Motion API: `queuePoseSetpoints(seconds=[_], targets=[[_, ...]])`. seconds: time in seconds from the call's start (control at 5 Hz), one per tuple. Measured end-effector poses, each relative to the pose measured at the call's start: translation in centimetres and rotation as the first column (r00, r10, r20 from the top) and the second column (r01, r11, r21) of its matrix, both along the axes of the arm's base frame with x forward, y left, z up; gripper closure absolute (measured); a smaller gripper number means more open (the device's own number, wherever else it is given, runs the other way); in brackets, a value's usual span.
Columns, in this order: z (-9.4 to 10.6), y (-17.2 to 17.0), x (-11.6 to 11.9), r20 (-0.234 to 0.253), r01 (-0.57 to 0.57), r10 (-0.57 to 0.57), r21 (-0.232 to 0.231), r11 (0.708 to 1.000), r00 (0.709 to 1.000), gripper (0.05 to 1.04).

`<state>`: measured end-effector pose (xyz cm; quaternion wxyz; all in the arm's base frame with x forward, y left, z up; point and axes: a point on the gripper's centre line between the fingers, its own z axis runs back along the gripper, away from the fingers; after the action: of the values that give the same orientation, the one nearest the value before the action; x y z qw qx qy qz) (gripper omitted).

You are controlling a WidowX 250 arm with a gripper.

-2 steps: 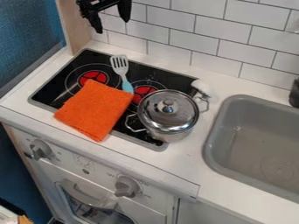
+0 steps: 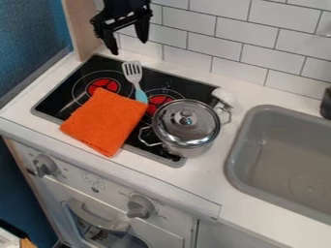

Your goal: Moved the spatula on top of the orange towel

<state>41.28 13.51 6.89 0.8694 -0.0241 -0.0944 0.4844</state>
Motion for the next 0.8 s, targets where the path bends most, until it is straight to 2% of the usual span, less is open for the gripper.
queuePoseSetpoints(seconds=[0.4, 0.8], targets=[[-1.9, -3.3, -0.8, -0.044, 0.113, -0.115, -0.055, 0.992, 0.992, 0.085], [-3.4, -4.3, -1.8, -0.093, 0.154, -0.158, -0.044, 0.987, 0.983, 0.085]])
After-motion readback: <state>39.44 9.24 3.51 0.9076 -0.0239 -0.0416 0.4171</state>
